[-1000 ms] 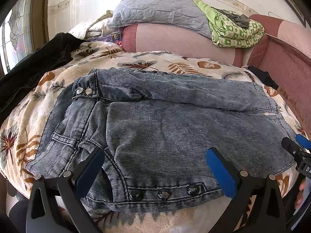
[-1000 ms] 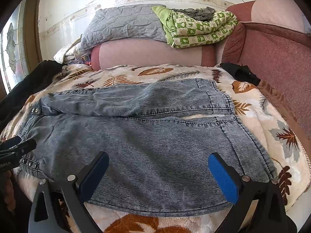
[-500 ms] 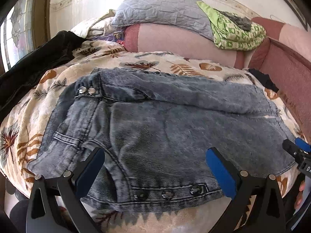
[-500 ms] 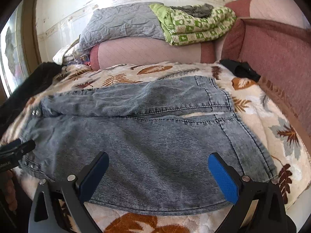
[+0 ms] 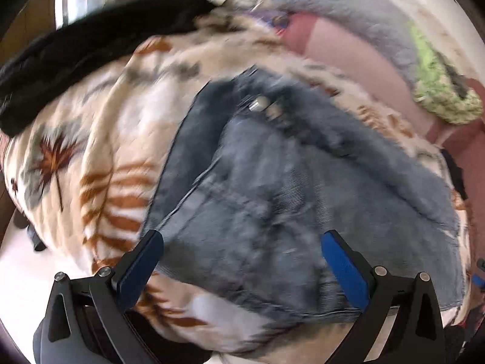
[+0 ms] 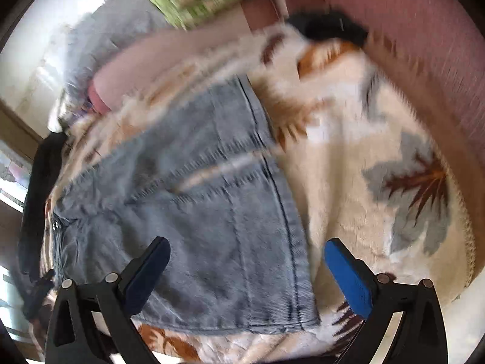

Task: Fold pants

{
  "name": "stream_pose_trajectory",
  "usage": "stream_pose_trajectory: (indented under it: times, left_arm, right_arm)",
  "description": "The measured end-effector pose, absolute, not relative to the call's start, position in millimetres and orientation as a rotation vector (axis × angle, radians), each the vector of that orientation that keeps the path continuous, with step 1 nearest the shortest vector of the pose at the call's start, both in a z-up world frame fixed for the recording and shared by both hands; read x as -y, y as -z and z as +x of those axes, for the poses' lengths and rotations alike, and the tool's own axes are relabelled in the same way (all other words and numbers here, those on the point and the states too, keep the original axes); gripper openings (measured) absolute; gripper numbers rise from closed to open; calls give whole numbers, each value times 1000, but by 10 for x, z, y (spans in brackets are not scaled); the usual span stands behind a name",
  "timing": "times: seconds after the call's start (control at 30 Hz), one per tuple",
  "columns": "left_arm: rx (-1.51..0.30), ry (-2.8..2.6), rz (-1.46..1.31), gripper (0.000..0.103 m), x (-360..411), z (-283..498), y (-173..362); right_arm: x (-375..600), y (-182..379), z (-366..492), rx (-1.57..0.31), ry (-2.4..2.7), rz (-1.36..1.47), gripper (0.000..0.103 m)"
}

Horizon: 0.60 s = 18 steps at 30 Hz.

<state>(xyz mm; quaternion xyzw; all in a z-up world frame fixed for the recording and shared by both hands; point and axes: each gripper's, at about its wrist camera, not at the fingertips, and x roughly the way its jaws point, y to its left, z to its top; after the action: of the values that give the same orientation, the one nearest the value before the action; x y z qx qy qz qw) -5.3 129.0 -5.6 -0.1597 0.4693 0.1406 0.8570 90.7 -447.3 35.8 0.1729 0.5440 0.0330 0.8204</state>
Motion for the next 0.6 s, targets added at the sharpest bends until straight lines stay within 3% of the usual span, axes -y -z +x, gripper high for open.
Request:
stream_pose_trajectory:
  times: [0.17,0.2,0.23,0.27,0.3,0.4,0.6]
  left_arm:
    - [-989,-326,-263,103,-1282,-25,238]
    - [-986,-328,-248,103,-1273,-2,268]
    - [-980,-330,-240,103,-1283,39,313]
    - [-984,-335,-231,103,-1274,54,323]
    - [-983,-341,-228,103,-1262,65,328]
    - [-980,-349,-252,103,-1280,90,310]
    - [-961,-340,-292,103,-1358,92,302]
  right_arm:
    - [4478,-160,808,-1284,-29,289,95]
    - [4488,-122,792,-1298,-22,280,88]
    - [4484,-86,772,-1310,-18,273,80]
    - [4479,-29,758,-1331,-16,274,53]
    - [4461,6,744,-1349,-11,260,35]
    - [4350,-1,699,-1355,3,152,24]
    - [4044,-346,463,-1258,44,-104,21]
